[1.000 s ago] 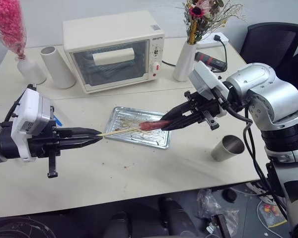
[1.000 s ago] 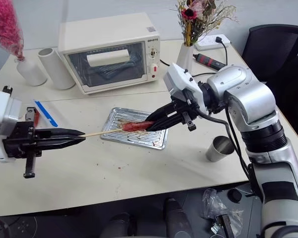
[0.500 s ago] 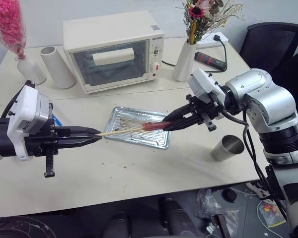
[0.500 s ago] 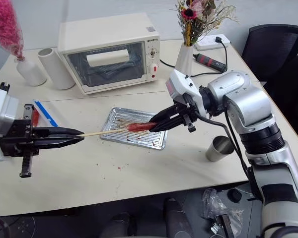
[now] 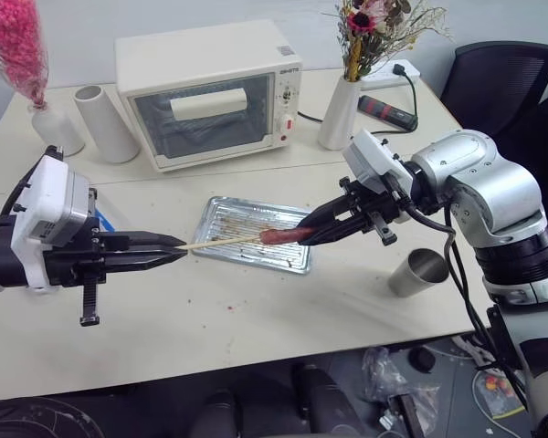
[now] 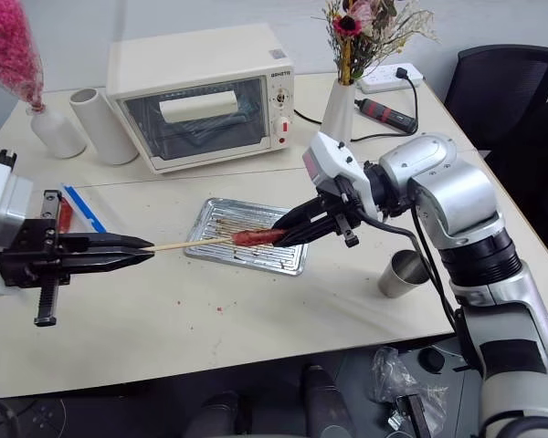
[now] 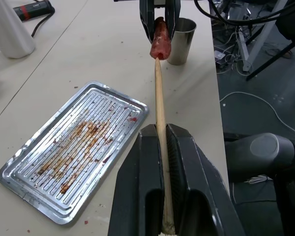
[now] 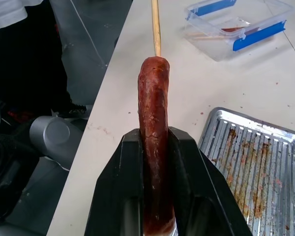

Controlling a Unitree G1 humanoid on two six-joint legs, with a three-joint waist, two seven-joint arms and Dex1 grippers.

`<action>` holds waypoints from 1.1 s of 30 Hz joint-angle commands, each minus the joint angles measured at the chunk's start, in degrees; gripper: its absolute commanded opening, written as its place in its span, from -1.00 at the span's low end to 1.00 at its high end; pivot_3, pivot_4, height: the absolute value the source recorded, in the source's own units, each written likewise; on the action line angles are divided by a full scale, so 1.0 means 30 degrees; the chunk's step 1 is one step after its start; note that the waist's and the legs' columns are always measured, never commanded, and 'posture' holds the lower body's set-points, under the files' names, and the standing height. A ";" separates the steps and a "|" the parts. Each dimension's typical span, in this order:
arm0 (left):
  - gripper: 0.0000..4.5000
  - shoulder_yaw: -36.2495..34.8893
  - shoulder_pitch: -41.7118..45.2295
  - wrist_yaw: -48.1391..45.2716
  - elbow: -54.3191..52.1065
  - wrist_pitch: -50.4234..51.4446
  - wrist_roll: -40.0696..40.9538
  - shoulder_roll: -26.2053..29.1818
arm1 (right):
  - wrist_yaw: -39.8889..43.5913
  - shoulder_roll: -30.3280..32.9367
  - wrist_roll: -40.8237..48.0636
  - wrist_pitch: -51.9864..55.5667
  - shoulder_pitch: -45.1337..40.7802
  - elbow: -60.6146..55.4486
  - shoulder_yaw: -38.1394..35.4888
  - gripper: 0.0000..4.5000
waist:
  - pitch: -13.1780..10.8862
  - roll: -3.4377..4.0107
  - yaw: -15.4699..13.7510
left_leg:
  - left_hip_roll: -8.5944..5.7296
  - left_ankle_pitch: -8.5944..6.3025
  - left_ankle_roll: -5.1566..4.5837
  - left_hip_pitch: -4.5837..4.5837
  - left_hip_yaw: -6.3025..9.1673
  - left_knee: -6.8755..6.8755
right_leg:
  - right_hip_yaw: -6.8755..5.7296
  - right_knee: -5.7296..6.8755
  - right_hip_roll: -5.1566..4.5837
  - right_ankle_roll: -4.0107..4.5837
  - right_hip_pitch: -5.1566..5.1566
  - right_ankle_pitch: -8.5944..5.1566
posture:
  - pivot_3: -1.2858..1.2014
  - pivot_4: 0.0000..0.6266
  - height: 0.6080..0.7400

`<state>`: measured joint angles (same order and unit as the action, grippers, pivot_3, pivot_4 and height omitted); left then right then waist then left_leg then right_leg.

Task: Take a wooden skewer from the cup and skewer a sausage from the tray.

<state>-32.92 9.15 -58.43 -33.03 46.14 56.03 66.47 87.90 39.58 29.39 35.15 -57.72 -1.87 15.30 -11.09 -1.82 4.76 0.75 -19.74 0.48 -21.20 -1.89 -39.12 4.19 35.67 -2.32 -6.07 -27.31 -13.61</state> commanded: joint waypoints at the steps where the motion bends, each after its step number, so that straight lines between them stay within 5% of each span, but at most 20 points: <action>1: -1.00 0.0002 0.0581 0.0006 0.0055 -0.0340 -0.0097 0.0345 | 0.0141 -0.0153 0.0796 0.0437 -0.0430 -0.0933 -0.0681 -0.70 | 0.0000 0.0000 0.0001 | 0.0001 0.0000 0.0000 0.0002 0.0001 0.0000 | -0.0001 0.0005 0.0000 0.0000 0.0002 0.0000 | 0.03 -0.52 1.00; 33: -1.00 0.3864 0.3434 -0.0069 0.0854 -0.1098 -0.0716 -0.0216 | 0.0121 -0.1273 0.1152 0.0485 -0.0661 -0.1859 -0.0357 -0.70 | 0.0000 0.0000 0.0000 | -0.0007 0.0003 0.0005 -0.0002 0.0000 -0.0016 | 0.0001 0.0086 0.0007 -0.0001 0.0001 0.0001 | 0.03 -0.52 1.00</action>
<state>-21.55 18.75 -58.97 -30.58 43.57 54.86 65.97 87.43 36.65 30.66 36.66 -57.83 -3.85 15.28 -11.09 -1.82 4.76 0.73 -19.72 0.49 -21.21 -1.90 -39.17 4.19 35.94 -2.30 -6.07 -27.31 -13.61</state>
